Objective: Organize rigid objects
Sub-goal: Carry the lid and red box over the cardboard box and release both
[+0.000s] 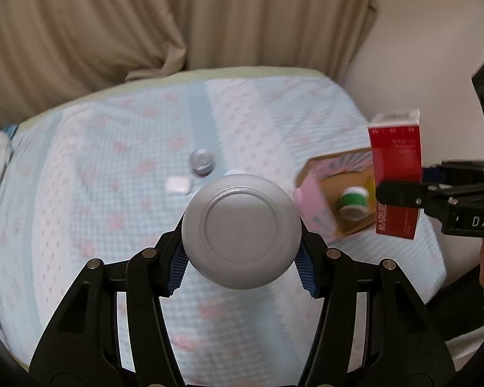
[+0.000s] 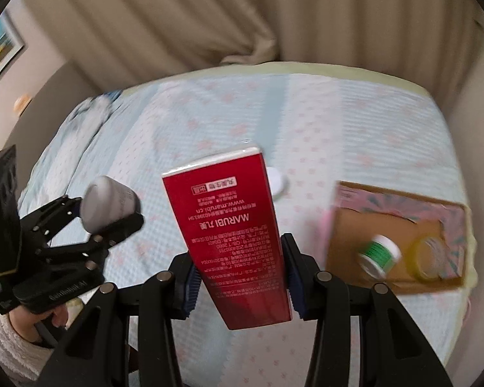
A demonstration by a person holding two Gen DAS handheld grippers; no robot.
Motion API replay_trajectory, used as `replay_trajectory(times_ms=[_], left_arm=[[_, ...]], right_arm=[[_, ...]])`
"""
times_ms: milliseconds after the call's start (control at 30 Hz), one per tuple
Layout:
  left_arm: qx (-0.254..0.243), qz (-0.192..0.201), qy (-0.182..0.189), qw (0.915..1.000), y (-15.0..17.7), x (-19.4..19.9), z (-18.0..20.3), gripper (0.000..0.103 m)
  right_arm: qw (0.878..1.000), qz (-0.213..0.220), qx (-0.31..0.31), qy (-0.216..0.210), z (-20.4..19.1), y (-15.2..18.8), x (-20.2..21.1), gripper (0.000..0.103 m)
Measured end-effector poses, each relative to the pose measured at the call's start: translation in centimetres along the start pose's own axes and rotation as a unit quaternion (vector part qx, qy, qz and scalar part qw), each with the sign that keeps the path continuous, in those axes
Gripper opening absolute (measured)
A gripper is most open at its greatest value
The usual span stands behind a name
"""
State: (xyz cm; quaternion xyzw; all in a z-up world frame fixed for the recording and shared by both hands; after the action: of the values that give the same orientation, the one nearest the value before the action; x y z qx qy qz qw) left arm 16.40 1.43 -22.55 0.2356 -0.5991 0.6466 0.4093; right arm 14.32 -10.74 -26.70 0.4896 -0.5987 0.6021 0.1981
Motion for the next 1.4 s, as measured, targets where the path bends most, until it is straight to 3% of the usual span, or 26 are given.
replay_trajectory(times_ms=[333,400,600,933,1200,1400], left_arm=[[0.016,-0.007,0.038,0.9991,-2.4,-1.8,10.9,0.053],[0.018,-0.017,0.044,0.9987,-2.6,-3.2,13.0,0.053],[0.024,-0.047,0.049,0.9974,-3.0,-7.9,17.9,0.053],[0.026,-0.099,0.033,0.9942,-3.5,-17.7,20.5,0.053],[0.008,-0.145,0.016,0.9893,-3.5,-25.5,20.7,0.053],[-0.006,-0.18,0.015,0.9835,-2.4,-29.0,20.9,0.053]], right_arm=[[0.995,0.005,-0.086,0.045,12.3,3.1,6.4,0.042],[0.995,0.0,-0.085,0.06,14.5,3.7,6.8,0.042],[0.99,-0.008,-0.132,0.047,20.3,5.8,6.4,0.042],[0.976,-0.032,-0.216,0.001,26.8,6.6,0.4,0.042],[0.97,-0.071,-0.232,-0.002,28.7,6.7,-5.7,0.038],[0.962,-0.085,-0.257,-0.018,29.8,7.2,-8.6,0.038]])
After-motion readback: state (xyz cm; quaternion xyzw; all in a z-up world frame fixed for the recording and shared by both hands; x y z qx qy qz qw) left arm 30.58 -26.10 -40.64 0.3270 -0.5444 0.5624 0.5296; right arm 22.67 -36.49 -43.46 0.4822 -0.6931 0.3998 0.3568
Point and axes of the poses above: each gripper's, at about its wrist camera, not at the fingertips, and x roughly against the way its jaws point, z to its right, y to its underside, the point moved 5 cm from there along -x, roughly the way its jaws point, and after that the axes turned 5 degrees about x, right-handed, at the moved point
